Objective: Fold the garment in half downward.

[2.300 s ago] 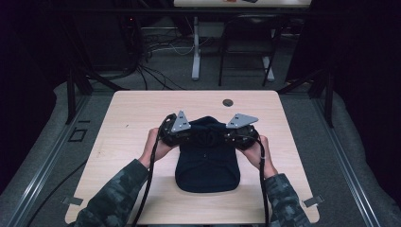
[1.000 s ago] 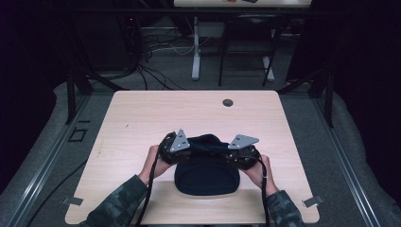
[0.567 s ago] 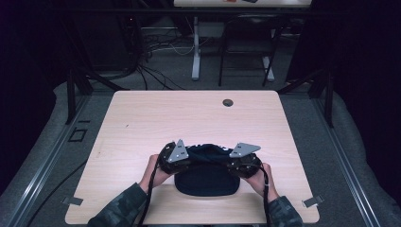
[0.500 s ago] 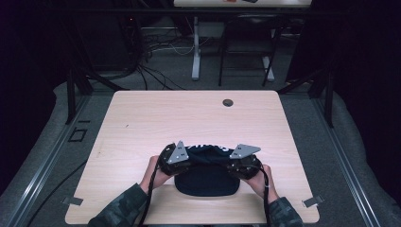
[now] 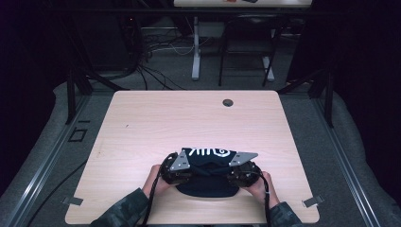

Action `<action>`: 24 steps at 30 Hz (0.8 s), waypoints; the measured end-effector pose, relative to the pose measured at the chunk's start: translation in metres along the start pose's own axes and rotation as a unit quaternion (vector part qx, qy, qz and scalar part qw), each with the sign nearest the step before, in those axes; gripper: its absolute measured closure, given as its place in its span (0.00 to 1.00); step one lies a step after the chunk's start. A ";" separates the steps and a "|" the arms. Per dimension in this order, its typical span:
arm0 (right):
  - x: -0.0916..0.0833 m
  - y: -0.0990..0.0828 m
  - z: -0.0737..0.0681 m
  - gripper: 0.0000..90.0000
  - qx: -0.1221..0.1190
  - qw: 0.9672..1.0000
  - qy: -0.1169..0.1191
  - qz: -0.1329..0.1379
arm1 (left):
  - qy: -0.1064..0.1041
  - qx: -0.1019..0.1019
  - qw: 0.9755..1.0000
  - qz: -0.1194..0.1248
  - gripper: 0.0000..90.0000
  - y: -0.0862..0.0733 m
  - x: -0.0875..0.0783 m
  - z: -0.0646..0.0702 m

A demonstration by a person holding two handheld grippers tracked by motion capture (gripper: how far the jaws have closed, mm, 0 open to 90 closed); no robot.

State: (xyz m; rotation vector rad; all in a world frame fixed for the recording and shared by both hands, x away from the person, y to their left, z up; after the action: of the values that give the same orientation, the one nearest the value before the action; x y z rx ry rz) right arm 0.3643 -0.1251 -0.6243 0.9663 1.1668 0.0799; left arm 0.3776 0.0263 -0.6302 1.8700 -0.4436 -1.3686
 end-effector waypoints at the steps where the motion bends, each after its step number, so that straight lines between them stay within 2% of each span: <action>1: -0.001 -0.001 0.000 0.61 0.002 1.000 -0.002 0.001 | 0.000 -0.004 1.000 -0.004 0.66 -0.001 0.000 0.000; 3: -0.003 -0.002 -0.002 0.56 0.002 1.000 0.001 -0.002 | 0.001 -0.014 1.000 -0.018 0.54 -0.003 -0.001 0.000; 7: -0.012 -0.005 -0.004 0.44 0.011 1.000 0.006 0.000 | 0.004 -0.031 0.999 -0.023 0.35 -0.008 -0.010 -0.002; 10: -0.021 -0.012 -0.004 0.42 0.021 1.000 0.010 -0.005 | 0.007 -0.048 0.999 -0.018 0.27 -0.011 -0.019 -0.003; 11: -0.024 -0.014 -0.004 0.42 0.026 1.000 0.015 -0.003 | 0.008 -0.052 0.998 -0.016 0.26 -0.012 -0.024 -0.003; 14: -0.036 -0.021 -0.003 0.41 0.039 0.999 0.013 0.001 | 0.016 -0.056 0.998 -0.010 0.23 -0.014 -0.040 -0.003; 17: -0.050 -0.022 0.002 0.42 0.052 0.998 0.008 0.019 | 0.036 -0.059 0.998 0.009 0.23 -0.011 -0.057 -0.010; 21: -0.059 -0.006 0.014 0.43 0.083 0.995 -0.004 0.053 | 0.056 -0.071 0.995 0.034 0.23 0.005 -0.062 -0.025; 24: -0.054 0.015 0.021 0.44 0.098 0.993 -0.010 0.070 | 0.059 -0.086 0.993 0.046 0.22 0.027 -0.052 -0.036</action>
State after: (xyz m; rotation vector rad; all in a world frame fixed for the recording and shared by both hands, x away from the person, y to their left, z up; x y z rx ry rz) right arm 0.3642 -0.1561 -0.5732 1.2201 1.1023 0.0675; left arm 0.3958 0.0572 -0.5715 1.7565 -0.3371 -1.1886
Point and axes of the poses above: each handheld gripper's, and its own axes: x roughly forward along the jaws, y roughly out of its top, z roughly to its right, the point moved 10 cm from there along x, roughly forward along the jaws, and after that the axes turned 1 degree about -z, right-handed, at the moved point
